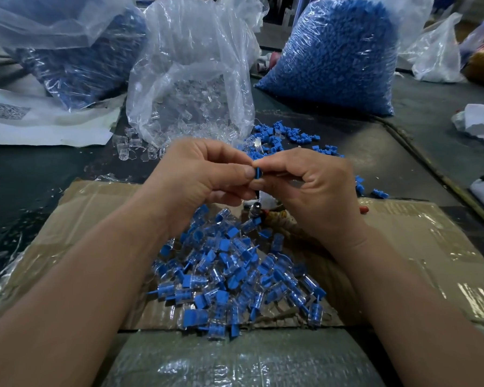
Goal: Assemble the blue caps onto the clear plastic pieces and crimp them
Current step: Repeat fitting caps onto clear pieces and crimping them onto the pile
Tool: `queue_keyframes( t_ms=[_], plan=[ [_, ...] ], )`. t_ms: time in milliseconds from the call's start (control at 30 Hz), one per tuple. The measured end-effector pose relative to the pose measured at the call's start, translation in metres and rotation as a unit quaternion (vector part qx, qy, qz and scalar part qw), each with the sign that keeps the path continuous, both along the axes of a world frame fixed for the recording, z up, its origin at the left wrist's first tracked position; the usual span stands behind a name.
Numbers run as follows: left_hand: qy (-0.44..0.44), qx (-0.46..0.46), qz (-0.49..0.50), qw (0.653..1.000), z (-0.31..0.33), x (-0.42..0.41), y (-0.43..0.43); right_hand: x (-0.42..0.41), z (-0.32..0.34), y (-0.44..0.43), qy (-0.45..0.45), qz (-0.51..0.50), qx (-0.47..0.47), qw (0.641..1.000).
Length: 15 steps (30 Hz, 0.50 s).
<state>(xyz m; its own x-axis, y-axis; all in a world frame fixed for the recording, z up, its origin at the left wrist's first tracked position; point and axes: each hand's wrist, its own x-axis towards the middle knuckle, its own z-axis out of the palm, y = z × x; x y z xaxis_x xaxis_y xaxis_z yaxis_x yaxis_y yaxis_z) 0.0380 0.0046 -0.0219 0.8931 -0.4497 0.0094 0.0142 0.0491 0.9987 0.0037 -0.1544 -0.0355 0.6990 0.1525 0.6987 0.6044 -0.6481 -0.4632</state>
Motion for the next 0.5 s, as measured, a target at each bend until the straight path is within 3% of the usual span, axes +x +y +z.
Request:
queue_keyframes(
  t_ms=[333, 500],
  plan=[
    [-0.023, 0.027, -0.016, 0.999, -0.003, 0.001, -0.001, -0.001, 0.004, 0.0, 0.011, -0.001, -0.038, 0.999],
    [-0.017, -0.001, 0.024, 1.0, -0.004, 0.003, -0.001, -0.004, 0.016, -0.024, 0.184, -0.063, 0.048, 0.98]
  ],
)
